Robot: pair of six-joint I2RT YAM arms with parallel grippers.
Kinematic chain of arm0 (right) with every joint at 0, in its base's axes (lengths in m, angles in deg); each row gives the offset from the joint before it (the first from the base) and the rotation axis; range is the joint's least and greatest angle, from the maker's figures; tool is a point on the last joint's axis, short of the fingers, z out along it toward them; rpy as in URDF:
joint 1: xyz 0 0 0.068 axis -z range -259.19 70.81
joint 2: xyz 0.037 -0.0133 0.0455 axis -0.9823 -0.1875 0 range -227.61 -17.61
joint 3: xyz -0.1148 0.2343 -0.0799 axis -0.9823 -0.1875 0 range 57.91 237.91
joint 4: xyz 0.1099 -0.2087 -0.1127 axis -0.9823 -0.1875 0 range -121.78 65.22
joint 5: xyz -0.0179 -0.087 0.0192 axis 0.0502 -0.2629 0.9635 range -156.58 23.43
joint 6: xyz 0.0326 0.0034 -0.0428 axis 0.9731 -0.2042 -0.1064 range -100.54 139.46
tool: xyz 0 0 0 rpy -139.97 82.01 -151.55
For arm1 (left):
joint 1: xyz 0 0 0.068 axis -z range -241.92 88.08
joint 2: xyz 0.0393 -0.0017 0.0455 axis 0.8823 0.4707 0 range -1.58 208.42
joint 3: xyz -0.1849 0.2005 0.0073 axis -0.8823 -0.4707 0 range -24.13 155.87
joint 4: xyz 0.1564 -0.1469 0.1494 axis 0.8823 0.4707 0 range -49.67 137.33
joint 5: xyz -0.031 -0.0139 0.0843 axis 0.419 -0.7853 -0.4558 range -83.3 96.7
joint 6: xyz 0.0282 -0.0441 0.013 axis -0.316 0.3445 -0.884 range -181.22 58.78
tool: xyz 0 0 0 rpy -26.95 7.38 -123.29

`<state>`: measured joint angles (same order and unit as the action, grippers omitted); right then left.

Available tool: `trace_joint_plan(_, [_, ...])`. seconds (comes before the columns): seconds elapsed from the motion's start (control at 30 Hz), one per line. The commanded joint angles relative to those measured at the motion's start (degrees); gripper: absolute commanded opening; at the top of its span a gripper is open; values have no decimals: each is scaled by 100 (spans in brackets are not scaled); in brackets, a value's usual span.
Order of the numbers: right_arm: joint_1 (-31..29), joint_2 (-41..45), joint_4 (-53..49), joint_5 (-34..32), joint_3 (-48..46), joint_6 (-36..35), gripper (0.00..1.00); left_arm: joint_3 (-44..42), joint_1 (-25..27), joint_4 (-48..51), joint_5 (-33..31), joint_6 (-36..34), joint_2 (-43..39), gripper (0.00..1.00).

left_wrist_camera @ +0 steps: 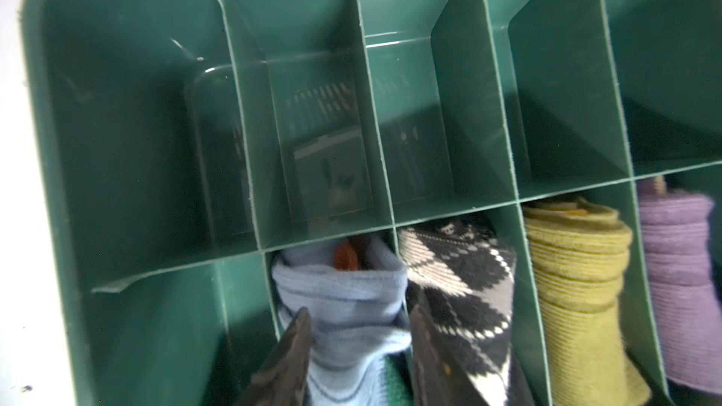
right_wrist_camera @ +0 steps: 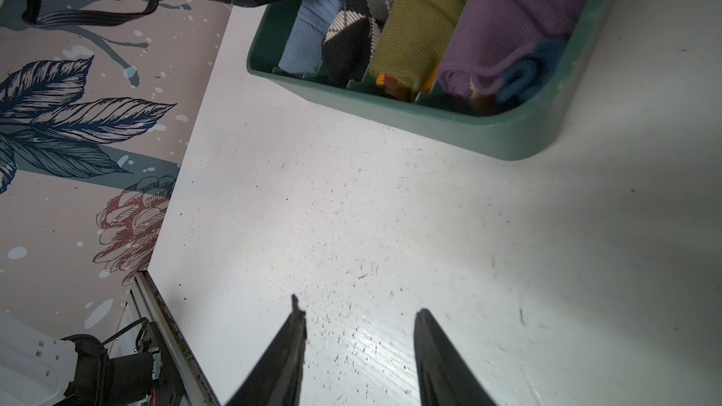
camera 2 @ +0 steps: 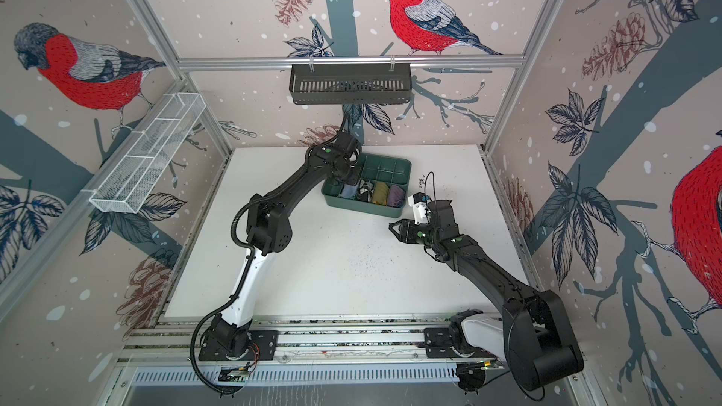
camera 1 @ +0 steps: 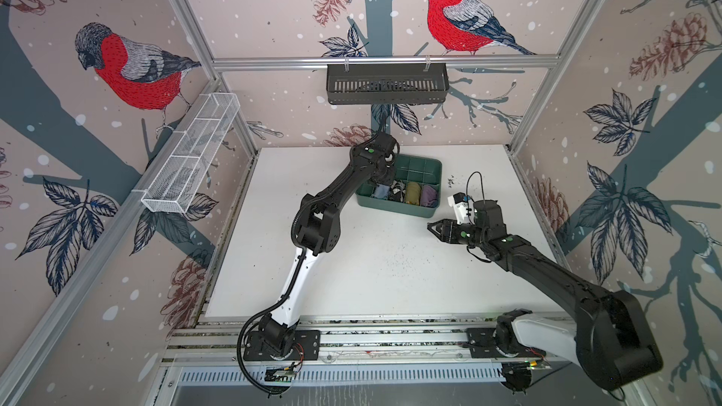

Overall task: Roll the socks
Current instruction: 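Lower the rolled sock into the tray slot beside the argyle sock with the left gripper, then open the left gripper and lift it out of the tray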

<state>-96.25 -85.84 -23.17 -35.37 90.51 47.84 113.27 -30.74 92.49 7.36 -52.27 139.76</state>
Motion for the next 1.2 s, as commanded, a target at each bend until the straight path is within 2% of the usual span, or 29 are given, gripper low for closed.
trace_joint_plan(0.0, [8,-15,42,-56,50,1,47,41,2,77,-97,-67,49,38])
trace_joint_plan(0.53, [10,-112,68,-75,62,12,47,41,-5,-197,-67,-45,236,27])
trace_joint_plan(0.67, [3,-111,56,-87,79,3,47,34,-7,-242,19,-14,255,28])
trace_joint_plan(0.77, [3,-95,15,-87,97,-8,47,32,-6,-276,4,88,119,34])
trace_joint_plan(0.93, [8,-45,-37,-105,139,-17,47,-359,2,-584,-60,90,-565,43])
trace_joint_plan(1.03, [7,14,-86,-174,188,-31,47,-1095,6,-1127,-132,115,-1344,43])
trace_joint_plan(1.17, [43,164,-280,-496,345,-70,47,-2615,-6,-2212,-486,247,-2722,39])
